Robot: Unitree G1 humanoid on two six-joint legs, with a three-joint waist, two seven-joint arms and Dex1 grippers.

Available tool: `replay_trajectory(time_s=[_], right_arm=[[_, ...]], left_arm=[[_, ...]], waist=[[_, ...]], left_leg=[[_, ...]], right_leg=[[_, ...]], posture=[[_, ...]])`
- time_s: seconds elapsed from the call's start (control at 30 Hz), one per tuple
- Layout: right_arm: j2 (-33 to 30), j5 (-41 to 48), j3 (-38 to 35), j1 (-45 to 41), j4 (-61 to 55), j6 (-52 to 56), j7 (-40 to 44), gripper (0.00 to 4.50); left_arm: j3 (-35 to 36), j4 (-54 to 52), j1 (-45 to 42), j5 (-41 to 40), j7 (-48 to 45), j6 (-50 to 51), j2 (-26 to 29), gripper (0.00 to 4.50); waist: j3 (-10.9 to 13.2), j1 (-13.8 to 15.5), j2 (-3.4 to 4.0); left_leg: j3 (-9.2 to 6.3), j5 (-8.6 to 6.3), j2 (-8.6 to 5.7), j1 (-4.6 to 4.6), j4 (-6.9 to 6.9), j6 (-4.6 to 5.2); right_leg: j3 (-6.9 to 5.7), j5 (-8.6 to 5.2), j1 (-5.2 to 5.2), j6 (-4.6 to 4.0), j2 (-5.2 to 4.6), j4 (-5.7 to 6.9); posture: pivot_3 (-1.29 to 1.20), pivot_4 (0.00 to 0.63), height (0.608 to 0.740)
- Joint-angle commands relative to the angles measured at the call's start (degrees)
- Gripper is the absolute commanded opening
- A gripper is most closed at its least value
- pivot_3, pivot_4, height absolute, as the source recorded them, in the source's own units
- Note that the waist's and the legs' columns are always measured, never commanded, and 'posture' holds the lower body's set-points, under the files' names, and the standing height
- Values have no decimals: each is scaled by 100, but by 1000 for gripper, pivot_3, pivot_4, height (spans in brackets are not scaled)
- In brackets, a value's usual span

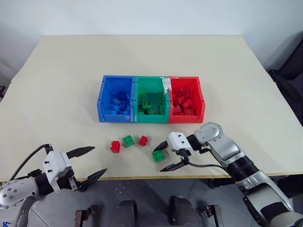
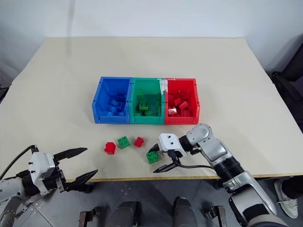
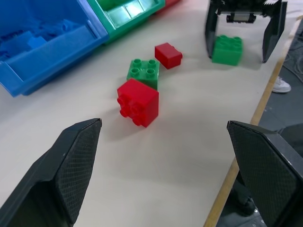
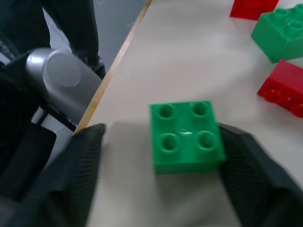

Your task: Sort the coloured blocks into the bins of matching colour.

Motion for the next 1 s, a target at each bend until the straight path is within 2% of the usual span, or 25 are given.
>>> replay_trajectory(time_s=[0.03,0.07,0.13,0.23,0.37,0.47,0.53,0.67,0.8,0.83,1.0], right_arm=[[32,82,-118,-94,-85,-85,69,2217],[22,109,-168,-96,-111,-79,46,1795],[66,326,-423,-129,-231,241,-159,1482],[421,917,-1127,-433,-457,1399,-1009,1483],[789,924,-1715,-1129,-131,2191,-2195,1483],[1144,678,-1991,-1701,470,2114,-3141,1483],[1270,463,-1922,-1856,740,1883,-3366,1483],[1411,222,-1884,-1951,1116,1378,-3563,2840],[1354,389,-2077,-1855,956,1180,-3446,4296],[1288,480,-2118,-1734,798,1110,-3292,4476],[431,1235,-2493,-377,-510,1052,-2122,4476]], left_arm=[[122,-209,66,-65,81,-84,-50,4500],[118,-216,54,-74,100,-91,-65,4500],[111,-224,-2,-99,181,-99,-123,4500],[170,-230,-88,-136,407,-134,-298,4500],[262,-213,-85,-225,522,-56,-369,4500],[297,-176,-50,-204,566,-50,-364,4500],[306,-155,-57,-204,575,-46,-349,4500],[282,-154,-155,-221,561,27,-281,4500],[241,-135,-300,-220,571,145,-205,4500],[210,-111,-371,-194,578,170,-189,4500],[-184,17,-918,-149,441,354,-25,4500]], waist=[[0,-7,0],[0,-10,0],[0,-13,0],[1,-26,1],[1,-80,2],[1,-84,2],[1,-90,2],[1,-85,2],[1,-92,2],[1,-89,2],[0,-7,1]], left_leg=[[0,0,0,0,0,0],[1,0,0,0,0,0],[1,0,0,0,0,0],[0,0,2,0,0,-1],[-1,0,5,1,-1,-6],[1,-4,5,-1,-5,-7],[8,-6,4,-3,-7,-6],[14,-9,3,-10,-11,-1],[17,-9,2,-19,-9,0],[18,-9,2,-19,-9,0],[13,-15,1,-19,-4,9]], right_leg=[[0,0,0,0,0,0],[0,0,0,0,0,0],[-1,0,0,0,0,0],[-1,0,0,0,0,2],[0,0,-4,-1,2,8],[0,-2,-9,-4,2,6],[2,-2,-16,-4,1,7],[2,-2,-26,-4,1,7],[4,-2,-39,-4,1,13],[4,-2,-41,-4,1,14],[-3,-2,-32,-4,0,12]], posture=[[0,150,740],[0,150,740],[0,150,740],[0,150,740],[0,150,740],[0,150,740],[0,150,740],[0,150,740],[0,150,740],[0,150,740],[0,150,740]])
